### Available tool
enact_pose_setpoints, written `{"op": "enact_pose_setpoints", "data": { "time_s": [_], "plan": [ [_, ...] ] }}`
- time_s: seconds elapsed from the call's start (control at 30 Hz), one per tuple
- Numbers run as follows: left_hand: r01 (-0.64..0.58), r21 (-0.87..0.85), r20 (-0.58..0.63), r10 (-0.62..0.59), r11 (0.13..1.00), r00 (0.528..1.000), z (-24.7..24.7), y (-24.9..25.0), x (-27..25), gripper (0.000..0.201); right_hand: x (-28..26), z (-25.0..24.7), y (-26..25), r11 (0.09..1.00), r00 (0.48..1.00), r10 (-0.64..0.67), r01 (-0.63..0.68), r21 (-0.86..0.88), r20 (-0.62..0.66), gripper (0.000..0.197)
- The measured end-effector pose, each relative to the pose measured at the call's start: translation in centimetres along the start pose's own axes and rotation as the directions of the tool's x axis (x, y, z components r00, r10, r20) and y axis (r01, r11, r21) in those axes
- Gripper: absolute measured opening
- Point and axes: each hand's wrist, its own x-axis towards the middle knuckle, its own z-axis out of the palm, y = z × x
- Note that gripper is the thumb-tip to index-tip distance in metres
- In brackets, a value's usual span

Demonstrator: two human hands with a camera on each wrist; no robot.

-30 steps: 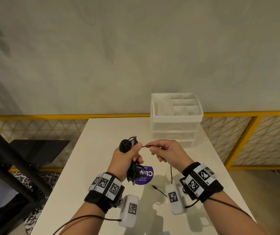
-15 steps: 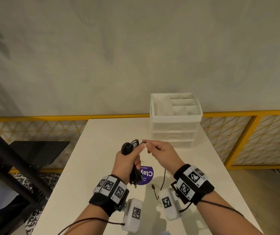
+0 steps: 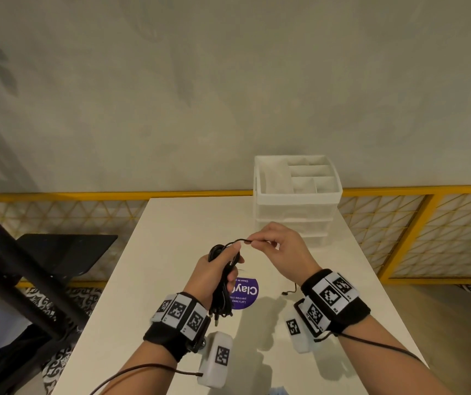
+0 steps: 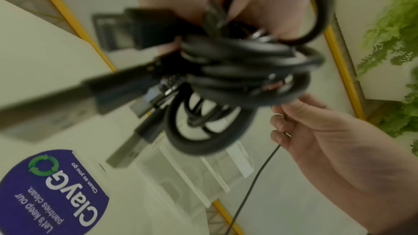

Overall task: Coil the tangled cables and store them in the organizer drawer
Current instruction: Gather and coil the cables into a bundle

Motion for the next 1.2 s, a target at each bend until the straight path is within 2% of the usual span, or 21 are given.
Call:
{"op": "enact_pose_setpoints", "data": {
  "time_s": [0.17, 0.23, 0.3, 0.4, 0.5, 0.6, 0.67, 0.8, 0.87, 0.97, 1.07, 1.13, 1.2],
  "plan": [
    [-0.033, -0.073, 0.013, 0.034, 0.997, 0.999, 0.4, 0.1, 0.0, 0.031, -0.6, 1.3, 0.0, 0.966, 0.991, 0.129, -0.13, 0.225, 0.021, 0.017],
    [-0.055, -0.061, -0.006, 0.055, 0.997, 0.998, 0.7, 0.1, 0.0, 0.035, -0.9, 1.8, -0.1, 0.922, 0.985, 0.17, -0.166, 0.35, 0.019, 0.016],
    [-0.056, -0.058, -0.03, 0.055, 0.997, 0.998, 1.0, 0.0, 0.0, 0.039, -1.0, 2.1, -0.3, 0.898, 0.981, 0.194, -0.175, 0.404, -0.005, 0.014],
    [-0.044, -0.089, -0.073, 0.038, 0.995, 0.997, 1.2, -0.4, -0.1, 0.036, -0.9, 2.7, -0.2, 0.898, 0.976, 0.217, -0.19, 0.396, -0.024, 0.02],
    [-0.038, -0.153, -0.132, 0.017, 0.987, 0.991, 1.3, -0.7, -0.1, 0.032, -1.0, 3.1, 0.2, 0.891, 0.967, 0.251, -0.247, 0.38, 0.04, 0.029],
    [-0.078, -0.19, -0.189, 0.041, 0.979, 0.981, 1.0, -0.4, 0.1, 0.028, -1.5, 2.9, 0.7, 0.879, 0.956, 0.263, -0.294, 0.376, 0.133, 0.013],
    [-0.105, -0.202, -0.188, 0.067, 0.974, 0.98, 0.6, 0.1, 0.2, 0.028, -1.8, 2.7, 1.7, 0.861, 0.943, 0.297, -0.333, 0.384, 0.151, 0.005],
    [-0.198, -0.325, -0.211, 0.134, 0.925, 0.968, -0.2, 1.2, 0.4, 0.031, -2.8, 2.0, 4.7, 0.849, 0.92, 0.36, -0.391, 0.356, 0.153, 0.018],
    [-0.224, -0.375, -0.225, 0.146, 0.9, 0.963, -0.6, 1.6, 0.6, 0.024, -3.3, 1.6, 5.9, 0.842, 0.911, 0.391, -0.412, 0.348, 0.13, 0.02],
    [-0.234, -0.384, -0.264, 0.137, 0.893, 0.955, -1.0, 1.7, 0.7, 0.02, -3.9, 1.6, 7.0, 0.838, 0.89, 0.438, -0.455, 0.3, 0.127, 0.017],
    [-0.276, -0.384, -0.326, 0.15, 0.881, 0.933, -0.7, 1.7, 0.9, 0.021, -4.3, 2.2, 7.2, 0.866, 0.877, 0.446, -0.473, 0.162, 0.178, 0.017],
    [-0.297, -0.335, -0.38, 0.16, 0.894, 0.911, -0.4, 1.5, 1.0, 0.023, -4.2, 2.5, 6.9, 0.895, 0.858, 0.437, -0.444, -0.039, 0.27, 0.02],
    [-0.3, -0.261, -0.41, 0.176, 0.918, 0.895, -0.1, 1.4, 1.1, 0.027, -4.0, 2.3, 5.6, 0.914, 0.823, 0.397, -0.316, -0.254, 0.406, 0.024]
  ]
}}
